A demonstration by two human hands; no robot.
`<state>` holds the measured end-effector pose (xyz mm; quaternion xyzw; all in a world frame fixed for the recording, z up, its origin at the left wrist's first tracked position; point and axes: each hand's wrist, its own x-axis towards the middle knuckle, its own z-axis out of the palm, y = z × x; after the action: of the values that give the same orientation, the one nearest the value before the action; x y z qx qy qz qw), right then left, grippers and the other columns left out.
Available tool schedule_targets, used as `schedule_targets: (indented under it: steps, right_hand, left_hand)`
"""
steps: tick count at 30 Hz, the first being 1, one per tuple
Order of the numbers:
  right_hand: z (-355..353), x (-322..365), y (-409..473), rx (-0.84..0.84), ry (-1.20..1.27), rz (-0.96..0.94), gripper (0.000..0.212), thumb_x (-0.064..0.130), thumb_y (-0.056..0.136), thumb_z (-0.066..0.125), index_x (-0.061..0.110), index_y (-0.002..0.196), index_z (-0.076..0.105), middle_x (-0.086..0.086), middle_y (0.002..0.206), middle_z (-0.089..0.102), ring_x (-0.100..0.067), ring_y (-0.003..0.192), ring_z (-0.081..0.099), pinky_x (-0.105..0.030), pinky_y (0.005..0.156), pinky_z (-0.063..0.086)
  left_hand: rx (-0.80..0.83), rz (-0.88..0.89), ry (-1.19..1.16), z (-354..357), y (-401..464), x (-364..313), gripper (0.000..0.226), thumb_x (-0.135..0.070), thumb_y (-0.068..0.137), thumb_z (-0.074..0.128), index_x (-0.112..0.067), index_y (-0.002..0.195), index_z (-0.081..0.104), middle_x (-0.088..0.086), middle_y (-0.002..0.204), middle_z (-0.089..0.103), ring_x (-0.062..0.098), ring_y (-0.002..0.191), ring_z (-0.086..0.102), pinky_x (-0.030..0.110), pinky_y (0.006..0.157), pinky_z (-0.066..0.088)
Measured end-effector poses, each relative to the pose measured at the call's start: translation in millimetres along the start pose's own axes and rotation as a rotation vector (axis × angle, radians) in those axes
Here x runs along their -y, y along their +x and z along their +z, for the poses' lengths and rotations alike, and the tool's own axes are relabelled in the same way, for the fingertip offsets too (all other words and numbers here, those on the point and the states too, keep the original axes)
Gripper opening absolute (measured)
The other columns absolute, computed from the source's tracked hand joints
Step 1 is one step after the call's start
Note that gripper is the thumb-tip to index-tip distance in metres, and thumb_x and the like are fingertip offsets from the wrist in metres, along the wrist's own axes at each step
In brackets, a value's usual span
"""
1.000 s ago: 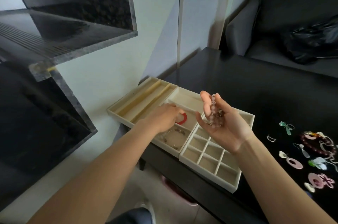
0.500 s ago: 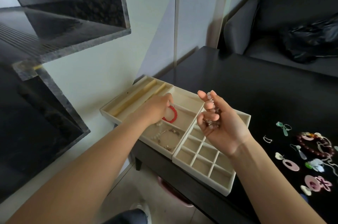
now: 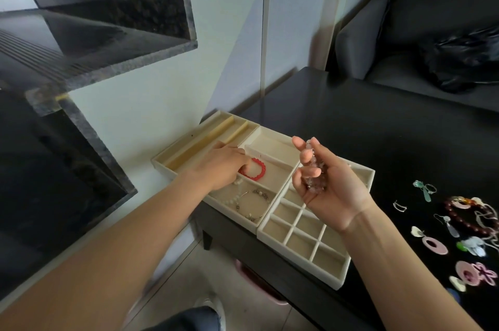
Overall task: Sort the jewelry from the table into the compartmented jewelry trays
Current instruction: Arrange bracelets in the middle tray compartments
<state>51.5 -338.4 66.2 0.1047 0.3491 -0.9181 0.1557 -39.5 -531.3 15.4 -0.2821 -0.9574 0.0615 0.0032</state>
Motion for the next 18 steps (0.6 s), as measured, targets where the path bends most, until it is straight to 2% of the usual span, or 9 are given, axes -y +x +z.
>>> schedule_targets:
  steps: [6,9,11,15,18]
  right_hand:
    - [-1,-2,2,-0.009,0.003,-0.001,0.026,0.029,0.097,0.046,0.013,0.093,0.066,0.01,0.058,0.053,-0.002,0.037,0.041,-0.014,0.049,0.047]
    - [-1,-3,2,-0.011,0.003,0.002,0.025,0.028,0.097,0.046,0.013,0.093,0.066,0.01,0.058,0.053,-0.002,0.037,0.041,-0.014,0.05,0.047]
    - [-2,-4,2,-0.013,0.0,0.002,0.026,0.028,0.097,0.046,0.013,0.093,0.066,0.01,0.058,0.053,-0.002,0.037,0.042,-0.014,0.049,0.047]
    - [-3,-3,2,-0.01,0.0,0.003,0.025,0.028,0.097,0.046,0.014,0.093,0.066,0.011,0.058,0.053,-0.002,0.037,0.042,-0.014,0.05,0.047]
    - [-3,-3,3,-0.01,-0.001,0.002,0.025,0.028,0.098,0.046,0.014,0.093,0.066,0.01,0.059,0.054,-0.002,0.037,0.042,-0.014,0.05,0.047]
  left_hand:
    - [-0.062,-0.042,-0.155,-1,3,-3,0.036,0.002,0.085,0.047,-0.023,0.109,0.058,-0.01,0.119,0.058,0.013,0.113,0.049,0.026,0.094,0.03]
    - [0.012,-0.082,-0.3,-5,8,-13,0.03,0.002,0.086,0.044,-0.019,0.101,0.061,-0.005,0.118,0.058,0.015,0.104,0.052,0.026,0.081,0.039]
    - [0.058,-0.105,-0.324,-6,14,-20,0.026,-0.004,0.091,0.042,-0.014,0.102,0.063,-0.001,0.116,0.057,0.018,0.101,0.054,0.026,0.073,0.039]
    - [0.077,-0.159,-0.305,-3,22,-26,0.033,-0.009,0.093,0.041,-0.019,0.12,0.059,0.002,0.119,0.053,0.021,0.105,0.055,0.03,0.079,0.044]
    - [0.091,-0.196,-0.324,-5,22,-26,0.035,-0.012,0.094,0.039,-0.019,0.124,0.056,0.004,0.119,0.051,0.023,0.106,0.054,0.034,0.083,0.046]
